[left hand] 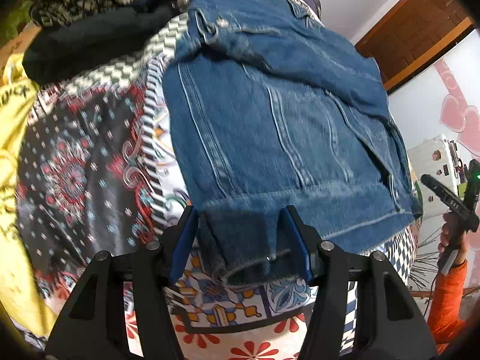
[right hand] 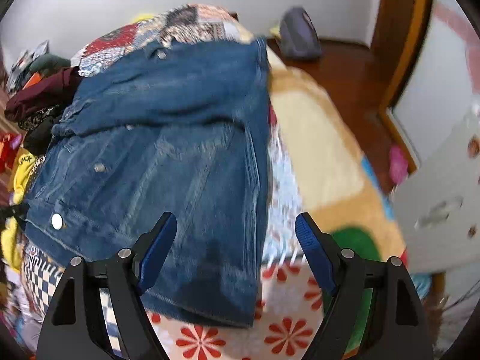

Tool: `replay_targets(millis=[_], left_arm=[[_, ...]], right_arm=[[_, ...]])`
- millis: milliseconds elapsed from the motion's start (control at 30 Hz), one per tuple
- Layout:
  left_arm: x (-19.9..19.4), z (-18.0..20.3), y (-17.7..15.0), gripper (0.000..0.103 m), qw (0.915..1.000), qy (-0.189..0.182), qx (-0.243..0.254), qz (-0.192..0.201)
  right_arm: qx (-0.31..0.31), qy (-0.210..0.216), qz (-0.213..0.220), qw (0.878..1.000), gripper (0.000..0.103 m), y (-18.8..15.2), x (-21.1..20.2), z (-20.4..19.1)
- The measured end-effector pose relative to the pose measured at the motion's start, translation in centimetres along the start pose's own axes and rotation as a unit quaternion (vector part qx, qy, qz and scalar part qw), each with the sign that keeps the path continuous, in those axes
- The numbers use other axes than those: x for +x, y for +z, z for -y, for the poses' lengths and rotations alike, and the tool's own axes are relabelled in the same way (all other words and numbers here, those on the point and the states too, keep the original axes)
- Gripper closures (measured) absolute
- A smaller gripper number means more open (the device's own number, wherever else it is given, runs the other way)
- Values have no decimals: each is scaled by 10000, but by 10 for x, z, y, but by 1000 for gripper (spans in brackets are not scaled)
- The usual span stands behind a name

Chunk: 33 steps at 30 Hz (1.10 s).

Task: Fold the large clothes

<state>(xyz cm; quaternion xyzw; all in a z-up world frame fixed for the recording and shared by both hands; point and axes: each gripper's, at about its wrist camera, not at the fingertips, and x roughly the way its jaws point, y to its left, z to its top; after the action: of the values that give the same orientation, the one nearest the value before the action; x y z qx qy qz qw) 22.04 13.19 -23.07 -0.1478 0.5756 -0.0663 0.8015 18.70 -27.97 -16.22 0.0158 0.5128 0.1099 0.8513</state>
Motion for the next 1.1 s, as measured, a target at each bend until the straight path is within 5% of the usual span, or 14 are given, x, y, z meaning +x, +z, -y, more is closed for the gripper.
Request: replay_targets(millis=[300, 633, 767, 900, 1100], left_arm=[[6, -6, -14, 42, 9991, -210, -314, 182], [2, -14, -21, 42, 9954, -349, -822, 349], [-5, -10, -24, 60, 9960, -355, -712, 415], [-15, 3, -25, 72, 9974, -81, -391, 592], [-29, 14, -20, 87, 9964, -74, -201, 822]], right_arm=[[412, 332, -282, 9982, 25, -31, 20, 9], [333, 255, -242, 9988, 52, -18, 35, 2], [59, 120, -255, 9996, 69, -14, 28, -1], [-192, -144, -130, 9996, 69, -15, 13, -3], [-115, 74, -298, 9995, 69, -18, 19, 3]])
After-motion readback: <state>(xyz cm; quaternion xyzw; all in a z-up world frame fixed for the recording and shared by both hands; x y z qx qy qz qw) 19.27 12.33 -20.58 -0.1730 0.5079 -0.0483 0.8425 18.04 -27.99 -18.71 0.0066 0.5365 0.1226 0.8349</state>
